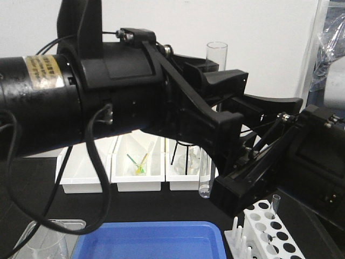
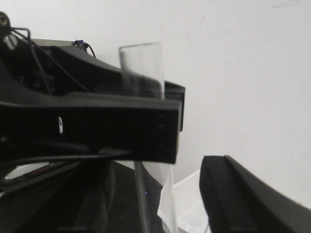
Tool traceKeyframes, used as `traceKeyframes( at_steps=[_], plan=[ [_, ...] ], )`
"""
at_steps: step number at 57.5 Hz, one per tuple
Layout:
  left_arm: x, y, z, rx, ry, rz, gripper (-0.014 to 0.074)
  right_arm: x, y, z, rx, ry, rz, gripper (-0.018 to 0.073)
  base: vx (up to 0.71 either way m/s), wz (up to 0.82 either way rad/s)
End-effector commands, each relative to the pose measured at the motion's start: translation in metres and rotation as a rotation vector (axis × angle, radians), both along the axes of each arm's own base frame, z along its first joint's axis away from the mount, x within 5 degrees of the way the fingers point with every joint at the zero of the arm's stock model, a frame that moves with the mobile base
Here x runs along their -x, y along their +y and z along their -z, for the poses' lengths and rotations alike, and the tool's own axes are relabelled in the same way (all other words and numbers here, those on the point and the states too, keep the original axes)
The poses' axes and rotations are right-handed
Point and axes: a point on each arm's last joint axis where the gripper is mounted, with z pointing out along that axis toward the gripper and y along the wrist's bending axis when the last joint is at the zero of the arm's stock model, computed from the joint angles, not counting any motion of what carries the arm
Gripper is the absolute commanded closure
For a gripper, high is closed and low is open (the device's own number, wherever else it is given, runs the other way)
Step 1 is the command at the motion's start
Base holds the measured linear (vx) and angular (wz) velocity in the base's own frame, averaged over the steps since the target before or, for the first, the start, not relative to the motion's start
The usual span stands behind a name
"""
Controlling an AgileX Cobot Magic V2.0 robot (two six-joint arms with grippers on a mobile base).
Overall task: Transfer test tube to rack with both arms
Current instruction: 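Open the left gripper and pull it away from the tube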
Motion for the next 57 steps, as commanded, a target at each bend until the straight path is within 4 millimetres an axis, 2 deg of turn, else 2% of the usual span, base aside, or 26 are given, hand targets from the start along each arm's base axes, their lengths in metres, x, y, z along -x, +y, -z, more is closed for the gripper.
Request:
traceKeyframes(
  at_steps=[1, 12, 20, 28, 41, 57],
  plan=[
    [0.007, 0.007, -0.022, 0.102, -0.048, 0.005, 0.0603, 0.006, -0.005, -0.022, -0.079, -0.101, -0.002, 0.0087, 0.00, 0.00],
    [0.005, -0.008, -0.011, 0.037, -0.051, 0.040, 0.0603, 0.005, -0.005, -0.022, -0.087, -0.094, -0.002, 0.0090, 0.00, 0.00],
    [0.007, -0.011, -0.013, 0.057, -0.081, 0.044, 0.0603, 0.005, -0.005, -0.022, -0.105, -0.073, -0.002, 0.0138, 0.00, 0.00],
    [0.007, -0.010, -0.015, 0.068, -0.089, 0.040, 0.0603, 0.005, -0.006, -0.022, -0.118, -0.062, -0.002, 0.0270, 0.00, 0.00],
    [0.007, -0.010, -0.015, 0.074, -0.093, 0.038, 0.0603, 0.005, -0.006, -0.022, -0.118, -0.064, -0.002, 0.0566, 0.00, 0.00],
    [0.007, -0.010, -0.016, 0.081, -0.099, 0.035, 0.0580, 0.005, -0.006, -0.023, -0.124, -0.071, -0.002, 0.0571, 0.00, 0.00]
  ],
)
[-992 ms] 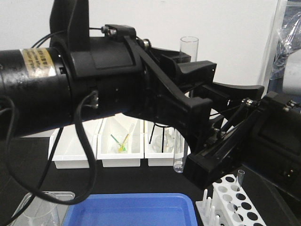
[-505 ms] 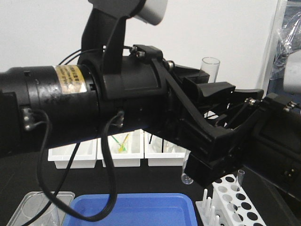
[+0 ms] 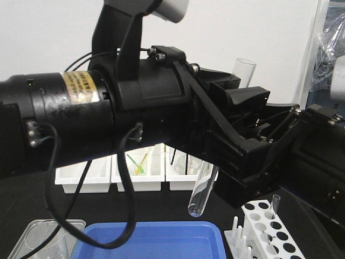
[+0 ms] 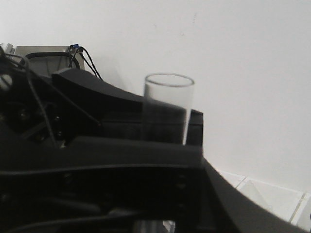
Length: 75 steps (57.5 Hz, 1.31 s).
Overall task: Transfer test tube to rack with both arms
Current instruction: 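Open the left gripper and pull it away from the tube, then move the held tube with the right gripper above the white rack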
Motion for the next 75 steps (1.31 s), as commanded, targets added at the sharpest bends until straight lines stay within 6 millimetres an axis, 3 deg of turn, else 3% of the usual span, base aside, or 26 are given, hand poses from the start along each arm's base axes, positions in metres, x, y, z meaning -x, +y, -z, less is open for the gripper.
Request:
traceKeyframes(
  at_steps=[1, 8, 22, 30, 48, 60, 68, 75],
  plan=[
    [0.009, 0.008, -0.026, 0.126, -0.065, -0.005, 0.0573, 0.006, -0.005, -0.023, -0.082, -0.118, 0.003, 0.0571, 0.00, 0.00],
    [0.009, 0.008, -0.025, 0.122, -0.063, -0.004, 0.0471, 0.006, -0.005, -0.023, -0.081, -0.118, 0.003, 0.0570, 0.00, 0.00],
    [0.008, 0.009, -0.028, 0.140, -0.085, -0.013, 0.0126, 0.005, -0.006, -0.024, -0.040, -0.170, 0.026, 0.0570, 0.00, 0.00],
    [0.008, 0.011, -0.033, 0.179, -0.112, -0.024, 0.0045, -0.002, -0.015, -0.026, -0.060, -0.175, 0.082, 0.0568, 0.00, 0.00],
    [0.014, 0.020, -0.043, 0.222, -0.147, -0.033, 0.0071, -0.026, -0.048, -0.024, -0.030, -0.167, 0.280, 0.0568, 0.00, 0.00],
    [0.021, 0.033, -0.056, 0.198, -0.300, -0.070, 0.0122, -0.039, -0.073, -0.020, 0.011, -0.125, 0.405, 0.0568, 0.00, 0.00],
    [0.027, 0.048, -0.065, 0.188, -0.372, -0.100, 0.0240, -0.046, -0.091, -0.017, 0.031, -0.099, 0.490, 0.0568, 0.00, 0.00],
    [0.027, 0.066, -0.072, 0.202, -0.382, -0.146, 0.0414, -0.050, -0.106, -0.015, 0.042, -0.071, 0.557, 0.0568, 0.00, 0.00]
  ],
)
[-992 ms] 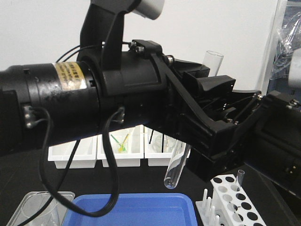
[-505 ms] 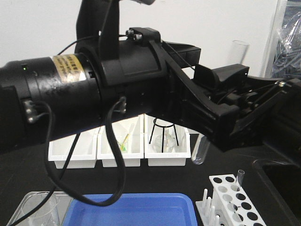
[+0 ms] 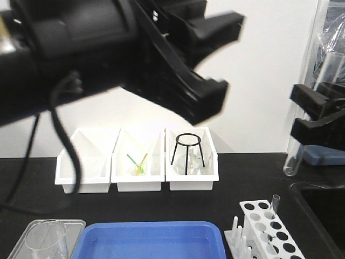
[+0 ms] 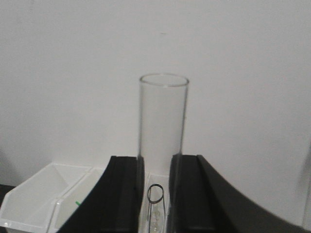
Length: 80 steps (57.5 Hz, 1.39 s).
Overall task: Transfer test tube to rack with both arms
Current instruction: 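Move the held tube with the right gripper above the white rack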
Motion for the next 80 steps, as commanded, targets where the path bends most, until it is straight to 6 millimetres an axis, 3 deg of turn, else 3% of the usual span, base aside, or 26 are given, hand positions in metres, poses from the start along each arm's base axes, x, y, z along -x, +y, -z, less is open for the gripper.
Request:
traceKeyframes(
  at_steps=[1, 6, 8, 20, 42, 64, 80],
  plan=[
    [0.011, 0.027, -0.030, 0.129, -0.098, -0.037, 0.0435, 0.004, -0.012, -0.020, -0.015, -0.104, 0.056, 0.0568, 0.00, 0.00],
    [0.011, 0.043, -0.035, 0.133, -0.107, -0.085, 0.0584, 0.001, -0.022, -0.018, -0.018, -0.082, 0.099, 0.0568, 0.00, 0.00],
    [0.011, 0.049, -0.037, 0.133, -0.111, -0.100, 0.0607, 0.000, -0.026, -0.017, -0.023, -0.074, 0.119, 0.0568, 0.00, 0.00],
    [0.018, 0.072, -0.043, 0.123, -0.110, -0.155, 0.0605, -0.004, -0.037, -0.018, -0.030, -0.106, 0.173, 0.0567, 0.00, 0.00],
    [0.036, 0.089, -0.045, 0.061, -0.110, -0.175, 0.0603, -0.052, -0.033, 0.014, -0.031, -0.035, 0.187, 0.0567, 0.00, 0.00],
    [0.032, 0.103, -0.041, 0.074, -0.006, -0.302, 0.0601, -0.077, 0.006, 0.041, -0.019, -0.002, 0.068, 0.0567, 0.00, 0.00],
    [0.032, 0.109, -0.042, 0.074, -0.013, -0.357, 0.0601, -0.084, 0.006, 0.048, -0.049, 0.015, 0.086, 0.0566, 0.00, 0.00]
  ],
)
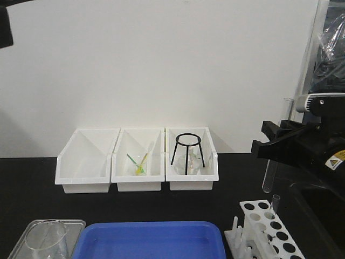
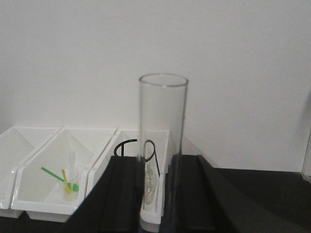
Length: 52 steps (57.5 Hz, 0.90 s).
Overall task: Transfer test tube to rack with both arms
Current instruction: 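Move the held tube with the right gripper above the white rack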
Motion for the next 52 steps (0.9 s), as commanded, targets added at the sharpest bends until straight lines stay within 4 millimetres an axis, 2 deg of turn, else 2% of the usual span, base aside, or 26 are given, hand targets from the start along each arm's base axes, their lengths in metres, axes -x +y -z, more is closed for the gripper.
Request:
traceKeyframes(
  at_steps=[1, 15, 25, 38, 52],
  plan=[
    [0.010, 0.008, -0.018, 0.055, -0.107, 0.008, 0.0601, 0.003, -0.004, -0.025, -0.028, -0.151, 0.030, 0.0566, 0.00, 0.00],
    [0.010, 0.008, -0.018, 0.055, -0.108, 0.007, 0.0601, 0.017, -0.016, 0.021, -0.063, -0.206, 0.121, 0.0566, 0.00, 0.00],
    [0.010, 0.008, -0.018, 0.055, -0.108, 0.007, 0.0601, 0.025, -0.018, 0.044, -0.039, -0.171, 0.125, 0.0566, 0.00, 0.00],
    [0.010, 0.008, -0.017, 0.050, -0.097, 0.003, 0.0601, 0.031, -0.019, 0.059, -0.012, -0.157, 0.119, 0.0566, 0.00, 0.00],
    [0.009, 0.009, -0.016, 0.044, -0.082, -0.004, 0.0601, 0.024, -0.012, 0.068, -0.001, -0.172, 0.060, 0.0566, 0.00, 0.00]
  ],
)
